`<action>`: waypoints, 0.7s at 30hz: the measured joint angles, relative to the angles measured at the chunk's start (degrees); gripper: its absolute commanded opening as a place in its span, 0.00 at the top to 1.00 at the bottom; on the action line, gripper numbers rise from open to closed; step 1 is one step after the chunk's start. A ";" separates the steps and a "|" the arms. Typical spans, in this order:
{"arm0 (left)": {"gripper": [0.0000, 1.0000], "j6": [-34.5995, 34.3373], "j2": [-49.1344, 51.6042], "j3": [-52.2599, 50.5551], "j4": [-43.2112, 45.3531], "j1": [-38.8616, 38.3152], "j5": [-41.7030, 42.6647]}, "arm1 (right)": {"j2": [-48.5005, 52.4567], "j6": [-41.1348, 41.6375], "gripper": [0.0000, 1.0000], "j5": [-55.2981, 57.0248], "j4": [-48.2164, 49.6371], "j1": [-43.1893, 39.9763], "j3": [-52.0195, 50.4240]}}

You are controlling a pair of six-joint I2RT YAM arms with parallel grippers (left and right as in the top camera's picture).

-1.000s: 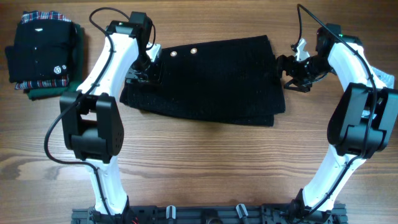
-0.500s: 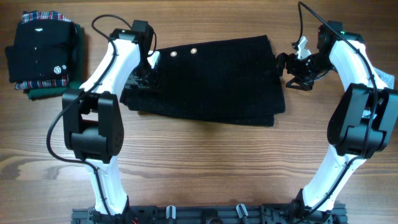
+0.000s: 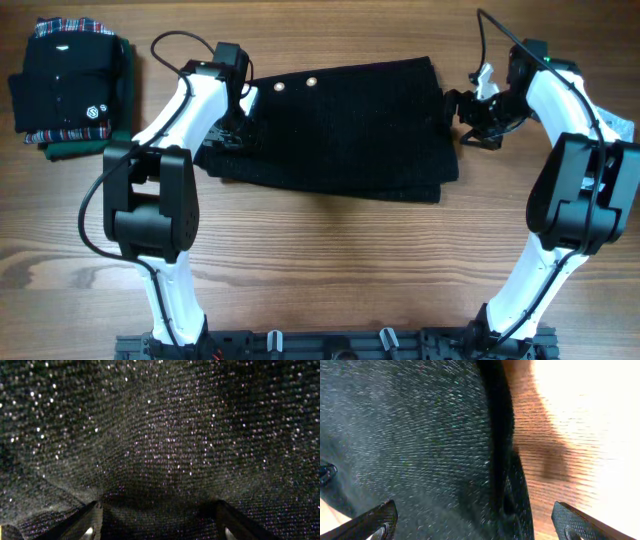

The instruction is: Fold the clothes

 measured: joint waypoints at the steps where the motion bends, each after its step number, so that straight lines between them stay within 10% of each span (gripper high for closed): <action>1: 0.27 -0.07 -0.02 -0.33 0.46 0.00 -0.09 | 0.00 0.20 0.01 -0.26 0.70 0.00 -0.87; 21: 0.27 -1.27 -1.42 -3.19 3.80 -0.04 -0.39 | -1.90 8.41 0.10 -13.51 20.37 8.46 -12.41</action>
